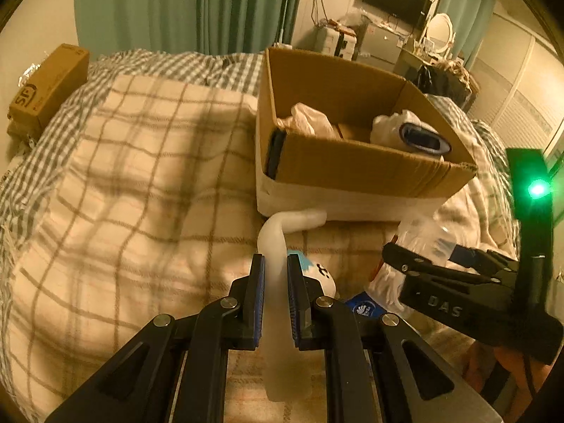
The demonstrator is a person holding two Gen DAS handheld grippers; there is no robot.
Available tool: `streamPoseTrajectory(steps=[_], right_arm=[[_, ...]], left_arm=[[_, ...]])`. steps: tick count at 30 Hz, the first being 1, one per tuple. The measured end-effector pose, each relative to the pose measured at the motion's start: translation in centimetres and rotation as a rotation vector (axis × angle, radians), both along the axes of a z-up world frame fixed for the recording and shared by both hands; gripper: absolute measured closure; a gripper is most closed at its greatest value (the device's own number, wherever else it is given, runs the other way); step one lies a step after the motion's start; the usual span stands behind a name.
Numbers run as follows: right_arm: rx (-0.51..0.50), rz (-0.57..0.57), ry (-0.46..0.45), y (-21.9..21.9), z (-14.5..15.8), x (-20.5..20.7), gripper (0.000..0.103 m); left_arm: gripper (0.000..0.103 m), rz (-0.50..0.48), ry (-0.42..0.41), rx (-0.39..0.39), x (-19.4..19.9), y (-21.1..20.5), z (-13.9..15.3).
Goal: Organize objects
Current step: 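Grasp the white bent tube with the left tool while the right tool grasps the clear bottle, then lower the tube and clear bottle into the box and open both tools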
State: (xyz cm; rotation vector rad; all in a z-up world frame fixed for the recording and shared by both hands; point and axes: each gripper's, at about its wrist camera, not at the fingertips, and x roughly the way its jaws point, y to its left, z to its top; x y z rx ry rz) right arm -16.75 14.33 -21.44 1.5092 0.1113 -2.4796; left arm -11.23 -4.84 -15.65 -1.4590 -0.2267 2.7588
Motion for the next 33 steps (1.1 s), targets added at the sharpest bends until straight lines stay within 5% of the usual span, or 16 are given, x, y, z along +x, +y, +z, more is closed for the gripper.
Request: streamPoseTrajectory(steps=[9,22,33], right_arm=[[0.023,0.043,0.094,0.4,3.1,3.1,0.03],[-0.006,0.073,0.316,0.9,13.6,7.9,0.031],[0.018,0.104,0.509,-0.1,21.5,6.6,0.032]], left_arm=[[0.091,-0.017,-0.007,-0.005,1.1,0.8,0.8],[0.091,-0.056,0.126,0.02,3.5,2.6,8.5],[0.091,-0.058,0.236,-0.008,-1.1,2.6,15.3]])
